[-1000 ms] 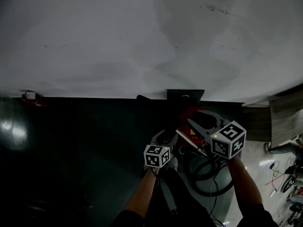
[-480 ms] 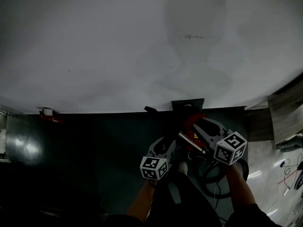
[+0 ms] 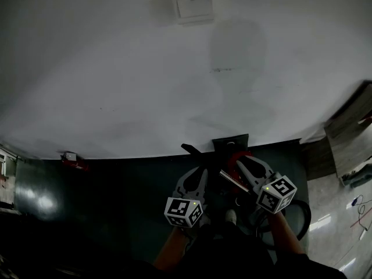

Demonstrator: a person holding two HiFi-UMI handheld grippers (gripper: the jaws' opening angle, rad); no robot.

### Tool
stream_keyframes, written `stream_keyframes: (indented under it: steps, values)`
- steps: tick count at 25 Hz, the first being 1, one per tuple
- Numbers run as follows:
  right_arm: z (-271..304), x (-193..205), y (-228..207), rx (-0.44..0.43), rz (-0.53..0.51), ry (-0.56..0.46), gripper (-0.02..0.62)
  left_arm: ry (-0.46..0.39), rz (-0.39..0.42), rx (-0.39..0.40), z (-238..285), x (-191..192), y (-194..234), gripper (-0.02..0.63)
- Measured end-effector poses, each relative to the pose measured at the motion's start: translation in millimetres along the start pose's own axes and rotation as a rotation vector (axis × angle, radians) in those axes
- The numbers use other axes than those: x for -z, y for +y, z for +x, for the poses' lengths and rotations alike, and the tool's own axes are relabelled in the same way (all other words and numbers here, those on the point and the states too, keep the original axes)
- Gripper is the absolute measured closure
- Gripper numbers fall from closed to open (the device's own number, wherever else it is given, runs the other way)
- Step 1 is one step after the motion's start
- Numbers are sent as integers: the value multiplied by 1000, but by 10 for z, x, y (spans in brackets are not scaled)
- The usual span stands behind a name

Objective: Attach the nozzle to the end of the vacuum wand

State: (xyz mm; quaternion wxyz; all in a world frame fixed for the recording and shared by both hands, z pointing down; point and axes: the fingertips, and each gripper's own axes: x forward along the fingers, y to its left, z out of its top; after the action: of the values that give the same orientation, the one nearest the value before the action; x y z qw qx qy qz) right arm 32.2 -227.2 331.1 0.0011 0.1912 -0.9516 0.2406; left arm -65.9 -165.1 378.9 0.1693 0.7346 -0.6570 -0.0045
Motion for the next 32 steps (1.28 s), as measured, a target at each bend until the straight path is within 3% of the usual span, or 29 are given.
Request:
stream_keyframes:
  steps: [4,13,32]
  values:
    - [-135,-218,140,16,14,-90,546,-53,38,-3,-128,-291,-93,600]
    - [-189,-371,389,34,-37,-173,577,-142,80,20,-283,-789,-241,603]
    - [-66,-390,603,40,-89,-191,578,-170,106,5,-369,-927,-144,603]
